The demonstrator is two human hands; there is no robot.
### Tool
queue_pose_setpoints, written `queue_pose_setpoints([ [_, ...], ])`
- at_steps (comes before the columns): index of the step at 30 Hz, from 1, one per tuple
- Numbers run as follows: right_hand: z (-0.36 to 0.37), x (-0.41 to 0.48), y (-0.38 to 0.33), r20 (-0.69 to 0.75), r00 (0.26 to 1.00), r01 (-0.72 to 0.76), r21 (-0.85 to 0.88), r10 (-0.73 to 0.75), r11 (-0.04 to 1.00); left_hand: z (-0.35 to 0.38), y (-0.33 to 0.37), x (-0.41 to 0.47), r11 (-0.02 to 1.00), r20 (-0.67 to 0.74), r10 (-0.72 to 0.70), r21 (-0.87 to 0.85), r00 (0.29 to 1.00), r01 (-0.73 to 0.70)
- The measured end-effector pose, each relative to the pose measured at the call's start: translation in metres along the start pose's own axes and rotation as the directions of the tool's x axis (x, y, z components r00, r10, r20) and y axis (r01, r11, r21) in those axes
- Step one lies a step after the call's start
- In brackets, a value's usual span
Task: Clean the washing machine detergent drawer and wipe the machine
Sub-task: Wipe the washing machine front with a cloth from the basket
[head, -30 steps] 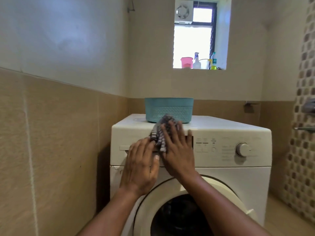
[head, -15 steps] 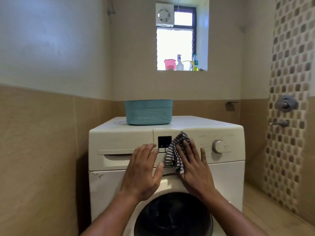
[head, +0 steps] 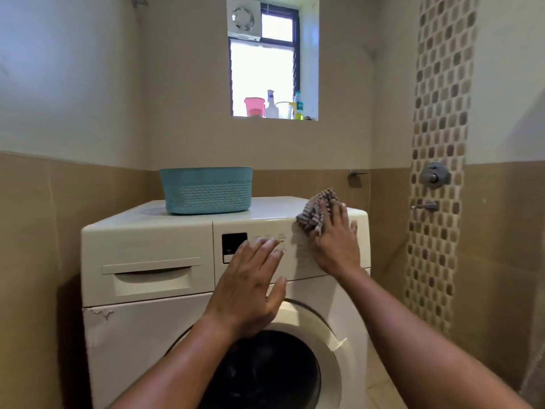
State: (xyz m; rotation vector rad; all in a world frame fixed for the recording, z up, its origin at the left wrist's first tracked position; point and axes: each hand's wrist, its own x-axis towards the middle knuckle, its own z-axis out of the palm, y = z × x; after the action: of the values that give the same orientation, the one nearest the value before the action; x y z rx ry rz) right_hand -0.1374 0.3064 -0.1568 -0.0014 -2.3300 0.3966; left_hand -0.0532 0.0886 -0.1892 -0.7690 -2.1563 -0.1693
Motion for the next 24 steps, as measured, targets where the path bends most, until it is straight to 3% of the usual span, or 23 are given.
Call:
queue_pose_setpoints([
  [3,-0.002,0.001,0.041,0.009,0.977,-0.211,0.223,0.215,0.952,-0.001,0.008,0.016,1.000,0.015,0.009,0.026,1.000,-0.009],
  [8,0.042,-0.067,0.050,0.006,0.907,-0.381,0.439,0.422,0.813,0.009,0.013,0.037,0.994,0.127,-0.001,0.112,0.992,-0.014],
  [10,0.057,-0.092,0.029,0.019,0.913,-0.366,0.482,0.408,0.796,0.012,0.017,0.045,0.990,0.178,-0.012,0.138,0.984,-0.013],
  [13,0.071,-0.113,0.017,0.001,0.961,-0.258,0.378,0.278,0.889,0.012,0.025,0.050,0.989,0.206,0.001,0.142,0.979,-0.031],
  [14,0.068,-0.107,0.024,0.004,0.951,-0.289,0.371,0.309,0.882,0.010,0.025,0.050,0.989,0.204,0.018,0.141,0.979,-0.047],
  [17,0.030,-0.065,0.039,0.087,0.790,-0.541,0.566,0.607,0.622,0.001,0.016,0.045,0.983,0.174,0.048,0.166,0.984,-0.077],
  [18,0.015,-0.048,0.041,0.114,0.770,-0.556,0.602,0.628,0.572,-0.003,0.010,0.042,0.982,0.158,0.045,0.174,0.986,-0.073],
  [20,-0.007,-0.019,0.035,0.067,0.853,-0.459,0.569,0.518,0.682,-0.011,-0.004,0.037,0.983,0.140,0.025,0.177,0.990,-0.050],
  [22,-0.014,0.002,0.021,-0.011,0.946,-0.295,0.386,0.324,0.874,-0.018,-0.015,0.035,0.989,0.113,-0.004,0.150,0.994,-0.013],
  [24,-0.012,0.010,-0.001,-0.033,0.990,-0.131,0.187,0.140,0.974,-0.029,-0.026,0.035,0.992,0.067,-0.054,0.117,0.996,0.046],
])
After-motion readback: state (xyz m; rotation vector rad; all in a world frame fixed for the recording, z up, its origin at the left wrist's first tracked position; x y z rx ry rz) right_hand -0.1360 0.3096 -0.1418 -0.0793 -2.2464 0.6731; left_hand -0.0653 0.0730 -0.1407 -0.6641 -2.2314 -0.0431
